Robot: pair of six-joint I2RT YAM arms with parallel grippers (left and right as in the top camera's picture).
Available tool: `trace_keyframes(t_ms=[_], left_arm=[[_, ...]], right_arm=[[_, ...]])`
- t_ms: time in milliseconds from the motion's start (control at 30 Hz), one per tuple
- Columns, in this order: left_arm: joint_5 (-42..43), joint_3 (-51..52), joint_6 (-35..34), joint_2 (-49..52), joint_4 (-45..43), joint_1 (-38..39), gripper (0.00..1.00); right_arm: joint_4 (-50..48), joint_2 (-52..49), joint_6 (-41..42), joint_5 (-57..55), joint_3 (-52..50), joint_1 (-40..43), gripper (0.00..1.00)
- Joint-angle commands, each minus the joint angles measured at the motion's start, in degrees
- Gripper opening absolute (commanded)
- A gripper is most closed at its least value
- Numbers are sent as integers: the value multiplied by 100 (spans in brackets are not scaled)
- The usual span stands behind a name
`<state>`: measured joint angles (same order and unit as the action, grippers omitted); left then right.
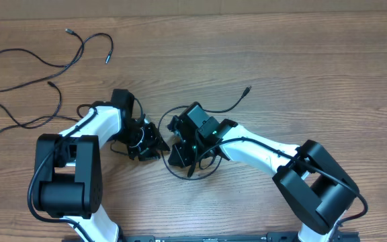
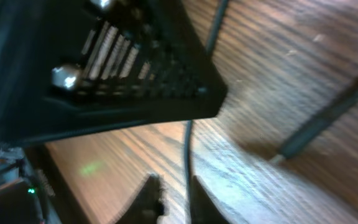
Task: Untangle cables
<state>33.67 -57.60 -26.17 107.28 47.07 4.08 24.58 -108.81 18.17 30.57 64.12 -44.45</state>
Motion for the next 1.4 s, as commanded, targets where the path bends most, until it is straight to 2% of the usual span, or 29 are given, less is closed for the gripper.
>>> trace_keyframes(t_ms=[0, 67, 267, 400, 633, 667, 700, 733, 767, 900, 1000, 1167, 1367], left_arm=[[-1421, 197, -68, 168, -87, 201, 41], [-1895, 197, -326, 168, -122, 358, 40], [-3080, 197, -627, 175, -208, 975, 37], [-3628, 203, -1036, 179, -219, 1272, 20], [-3740, 234, -1115, 179, -195, 1346, 4], [-3753, 254, -1115, 181, -219, 1355, 4], [-3775, 282, -1117, 181, -262, 1364, 4], [-3792, 313, -1117, 181, -306, 1370, 4], [-3816, 348, -1115, 181, -352, 1373, 4], [-3814, 396, -1108, 170, -310, 1375, 4], [-3672, 35, -1110, 166, 192, 1375, 4], [-3106, -557, -1113, 153, 654, 1373, 4], [-3088, -1132, -1110, 153, 992, 1366, 4]], right_arm=[[90, -7, 7, -293, 138, 79, 30], [280, 59, 31, -417, 216, 173, 37], [1296, 319, 26, -859, 732, 533, 41], [2100, 555, 22, -999, 1191, 837, 45], [3488, 1233, 0, -997, 1906, 1950, 54], [3630, 1338, 0, -994, 1969, 2146, 57], [3718, 1421, 2, -994, 1996, 2288, 68], [3794, 1513, 2, -994, 1998, 2441, 91], [3880, 1593, 2, -997, 1998, 2594, 99], [4151, 1681, 4, -990, 1996, 3097, 100], [4328, 1672, -85, -748, 1895, 3130, 100], [4186, 1663, -796, -693, 1606, 2774, 100], [3563, 1631, -824, -695, 1045, 2120, 100]])
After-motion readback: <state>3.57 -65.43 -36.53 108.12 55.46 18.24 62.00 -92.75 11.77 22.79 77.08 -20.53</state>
